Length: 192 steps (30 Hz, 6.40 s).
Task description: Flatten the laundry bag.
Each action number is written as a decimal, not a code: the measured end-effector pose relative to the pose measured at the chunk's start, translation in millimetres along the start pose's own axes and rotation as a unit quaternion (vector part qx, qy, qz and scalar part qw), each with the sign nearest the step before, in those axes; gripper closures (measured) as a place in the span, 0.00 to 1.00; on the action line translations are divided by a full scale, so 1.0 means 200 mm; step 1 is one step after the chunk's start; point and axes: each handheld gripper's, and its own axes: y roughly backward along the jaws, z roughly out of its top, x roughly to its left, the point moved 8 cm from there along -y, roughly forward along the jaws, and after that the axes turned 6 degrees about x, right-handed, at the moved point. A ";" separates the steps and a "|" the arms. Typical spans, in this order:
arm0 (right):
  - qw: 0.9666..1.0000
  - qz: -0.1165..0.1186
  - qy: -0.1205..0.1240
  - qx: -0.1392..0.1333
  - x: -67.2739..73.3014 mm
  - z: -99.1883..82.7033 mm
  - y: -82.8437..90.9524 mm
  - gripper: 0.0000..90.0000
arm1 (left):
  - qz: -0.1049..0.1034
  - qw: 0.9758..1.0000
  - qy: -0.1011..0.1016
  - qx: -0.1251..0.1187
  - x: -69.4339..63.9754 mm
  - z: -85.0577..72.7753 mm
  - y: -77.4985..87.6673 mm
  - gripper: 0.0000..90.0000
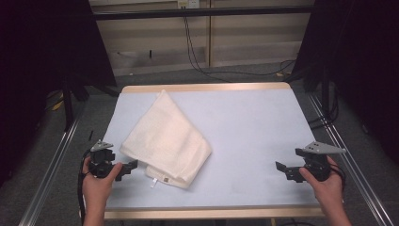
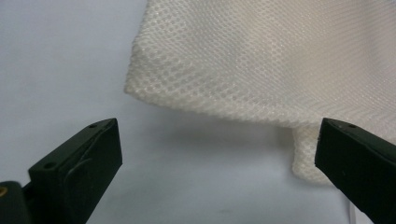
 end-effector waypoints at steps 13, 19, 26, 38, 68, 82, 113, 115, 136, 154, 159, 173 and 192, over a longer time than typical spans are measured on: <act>1.000 -0.001 0.023 -0.002 0.00 0.04 -0.06 0.03 | -0.028 0.999 0.028 0.006 -0.10 0.00 -0.07 0.00; 0.999 -0.004 0.032 -0.007 0.02 0.05 -0.06 0.03 | -0.019 0.999 0.033 -0.002 -0.15 0.00 -0.08 0.08; 0.999 0.000 0.041 0.004 0.04 0.04 -0.08 0.03 | -0.048 0.997 0.055 0.000 -0.19 0.01 -0.12 0.22; 0.998 0.002 0.057 0.016 0.06 0.02 -0.10 0.03 | -0.075 0.997 0.023 0.005 -0.31 0.03 -0.14 0.63; 0.997 0.006 0.069 0.029 0.07 0.01 -0.11 0.04 | -0.040 0.998 0.016 0.045 -0.37 -0.02 -0.20 0.79; 0.997 0.013 0.073 0.037 0.08 0.01 -0.13 0.04 | -0.051 0.998 0.009 0.038 -0.41 0.07 -0.11 0.91; 0.995 0.024 0.082 0.042 0.10 0.02 -0.14 0.04 | -0.048 0.997 -0.051 0.029 -0.58 0.43 0.02 0.89; 0.995 0.025 0.082 0.044 0.10 0.02 -0.14 0.04 | -0.049 0.997 -0.048 0.028 -0.57 0.42 0.02 0.89; 0.994 0.033 0.091 0.051 0.12 0.02 -0.16 0.04 | -0.049 0.997 -0.051 -0.006 -0.66 0.52 -0.03 0.88; 0.993 0.038 0.096 0.055 0.14 0.02 -0.18 0.04 | -0.070 0.995 -0.075 -0.003 -0.79 0.66 -0.07 0.89; 0.993 0.037 0.095 0.054 0.14 0.02 -0.18 0.04 | -0.074 0.994 -0.083 -0.003 -0.86 0.70 -0.11 0.89; 0.994 0.038 0.092 0.055 0.13 0.02 -0.17 0.04 | -0.086 0.992 -0.094 -0.013 -1.00 0.76 -0.18 0.89; 0.994 0.038 0.090 0.055 0.11 0.00 -0.17 0.04 | -0.124 0.986 -0.102 -0.041 -1.17 0.89 -0.31 0.59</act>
